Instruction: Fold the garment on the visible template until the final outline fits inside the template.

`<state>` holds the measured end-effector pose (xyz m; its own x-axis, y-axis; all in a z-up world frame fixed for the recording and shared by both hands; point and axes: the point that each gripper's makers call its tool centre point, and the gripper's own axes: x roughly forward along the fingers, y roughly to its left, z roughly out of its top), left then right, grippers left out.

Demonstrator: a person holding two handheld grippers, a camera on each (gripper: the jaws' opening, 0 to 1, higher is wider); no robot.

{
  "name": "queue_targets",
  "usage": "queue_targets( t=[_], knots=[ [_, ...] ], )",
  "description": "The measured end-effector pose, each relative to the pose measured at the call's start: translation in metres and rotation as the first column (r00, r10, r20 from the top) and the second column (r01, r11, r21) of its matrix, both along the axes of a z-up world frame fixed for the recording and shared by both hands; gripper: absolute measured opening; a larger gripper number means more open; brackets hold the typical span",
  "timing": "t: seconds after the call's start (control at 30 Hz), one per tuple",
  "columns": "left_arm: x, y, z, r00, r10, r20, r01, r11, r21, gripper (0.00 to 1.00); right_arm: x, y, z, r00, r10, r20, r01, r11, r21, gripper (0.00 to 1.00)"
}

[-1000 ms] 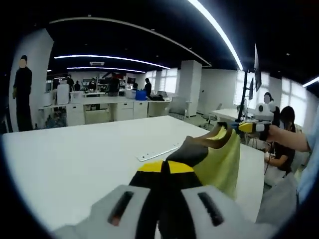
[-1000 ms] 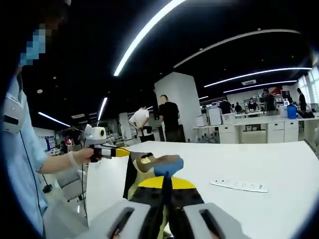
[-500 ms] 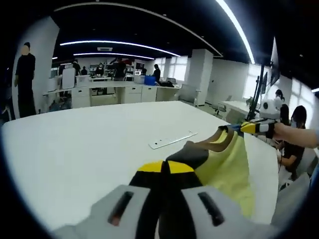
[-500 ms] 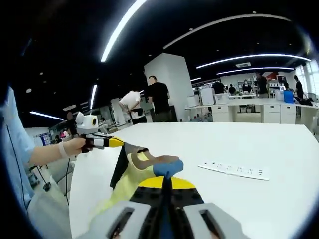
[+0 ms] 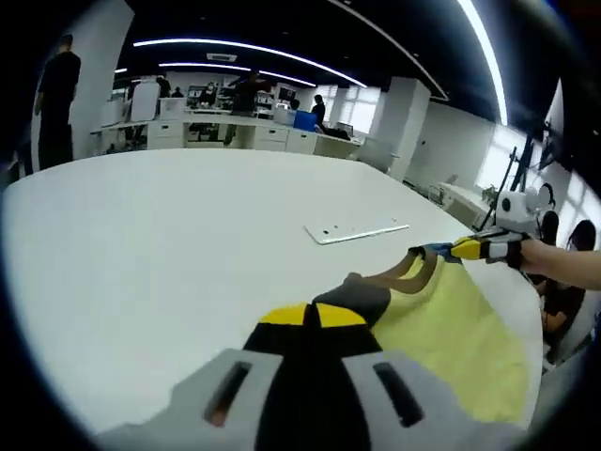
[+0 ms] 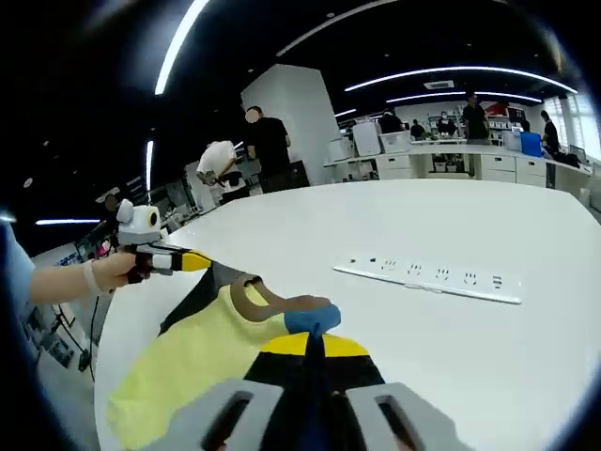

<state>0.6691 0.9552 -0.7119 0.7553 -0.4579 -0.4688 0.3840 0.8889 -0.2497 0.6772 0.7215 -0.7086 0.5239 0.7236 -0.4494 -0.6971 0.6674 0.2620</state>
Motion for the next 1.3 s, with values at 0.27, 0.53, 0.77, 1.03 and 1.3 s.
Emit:
queue_targets(
  t=[0.27,0.53,0.77,1.03,1.3],
  knots=[
    [-0.002,-0.004,-0.027,0.999,-0.016,-0.052,0.020,0.997,0.070,0.00,0.002,0.004,-0.029,0.999,0.013,-0.044,-0.015,0.999,-0.049,0.00],
    [-0.006,0.000,-0.036,0.997,-0.001,-0.078,0.007,0.997,0.082,0.00,0.000,0.002,-0.043,0.998,0.015,-0.068,-0.020,0.997,-0.071,0.00],
    [-0.015,-0.006,-0.029,0.998,-0.015,-0.058,0.020,0.996,0.090,0.23,-0.011,0.003,-0.035,0.998,0.041,-0.047,-0.045,0.996,-0.072,0.20],
    [-0.027,-0.017,-0.014,0.994,-0.108,0.010,0.107,0.989,0.100,0.60,-0.029,0.000,-0.020,0.997,0.070,-0.041,-0.071,0.997,-0.030,0.49],
    [-0.048,-0.029,0.006,0.971,-0.217,0.102,0.205,0.972,0.112,0.92,-0.062,-0.010,-0.010,0.992,0.117,-0.054,-0.118,0.993,-0.022,0.79]
  ],
)
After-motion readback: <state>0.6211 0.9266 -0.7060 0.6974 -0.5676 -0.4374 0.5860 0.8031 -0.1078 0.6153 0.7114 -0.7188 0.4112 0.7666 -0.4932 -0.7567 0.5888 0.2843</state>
